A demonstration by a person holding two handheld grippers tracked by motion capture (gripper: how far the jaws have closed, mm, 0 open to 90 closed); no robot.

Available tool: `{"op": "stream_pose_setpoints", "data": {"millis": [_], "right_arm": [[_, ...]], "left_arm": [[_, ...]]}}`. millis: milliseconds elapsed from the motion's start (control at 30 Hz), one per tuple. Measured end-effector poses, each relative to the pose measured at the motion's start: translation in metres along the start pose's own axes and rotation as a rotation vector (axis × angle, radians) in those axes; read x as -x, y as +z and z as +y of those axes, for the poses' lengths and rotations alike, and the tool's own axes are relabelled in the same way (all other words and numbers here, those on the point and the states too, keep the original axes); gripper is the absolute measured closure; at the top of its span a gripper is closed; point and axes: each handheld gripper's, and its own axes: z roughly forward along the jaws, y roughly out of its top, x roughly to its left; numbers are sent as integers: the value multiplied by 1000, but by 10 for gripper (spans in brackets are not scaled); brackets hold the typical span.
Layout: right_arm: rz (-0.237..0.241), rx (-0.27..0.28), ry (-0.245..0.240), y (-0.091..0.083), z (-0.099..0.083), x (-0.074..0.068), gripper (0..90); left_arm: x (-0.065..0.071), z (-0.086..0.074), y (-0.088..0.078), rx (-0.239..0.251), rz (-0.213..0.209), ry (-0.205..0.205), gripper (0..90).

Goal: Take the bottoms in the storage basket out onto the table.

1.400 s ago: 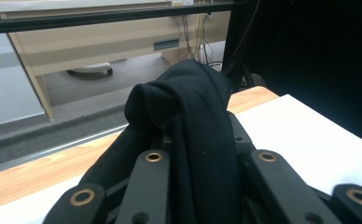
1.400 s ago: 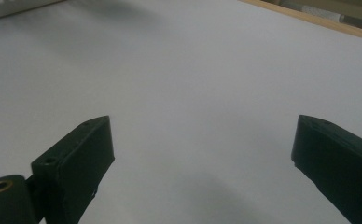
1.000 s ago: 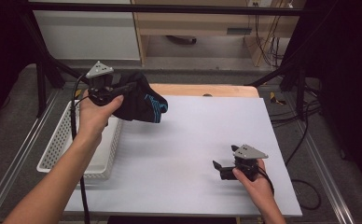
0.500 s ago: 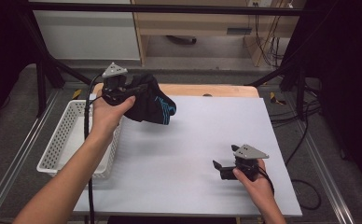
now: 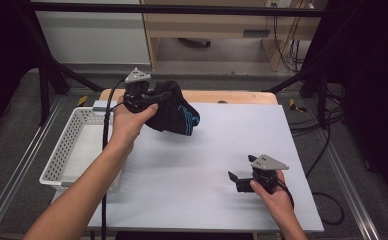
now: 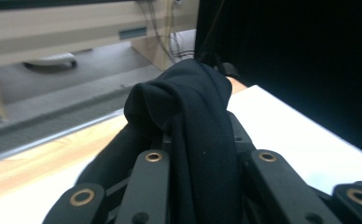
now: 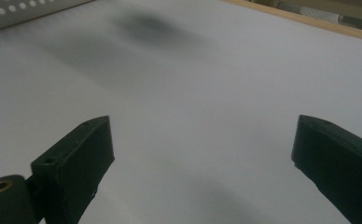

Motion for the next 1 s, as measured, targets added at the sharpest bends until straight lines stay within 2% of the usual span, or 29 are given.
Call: {"op": "stream_pose_setpoints", "data": {"millis": [200, 267, 467, 700, 1000], "right_arm": [[-4, 2, 11, 0, 1, 2, 60], [4, -6, 16, 1, 0, 2, 58], [2, -9, 10, 1, 0, 2, 58], [5, -10, 8, 1, 0, 2, 58], [7, -2, 16, 0, 1, 2, 59]], "left_arm": [[6, -1, 13, -12, -12, 1, 760], [7, -2, 17, -12, -29, -10, 760], [13, -2, 33, -15, -50, -6, 760], [17, 1, 46, -25, -51, 8, 759], [21, -2, 57, -42, -55, 4, 759]]}}
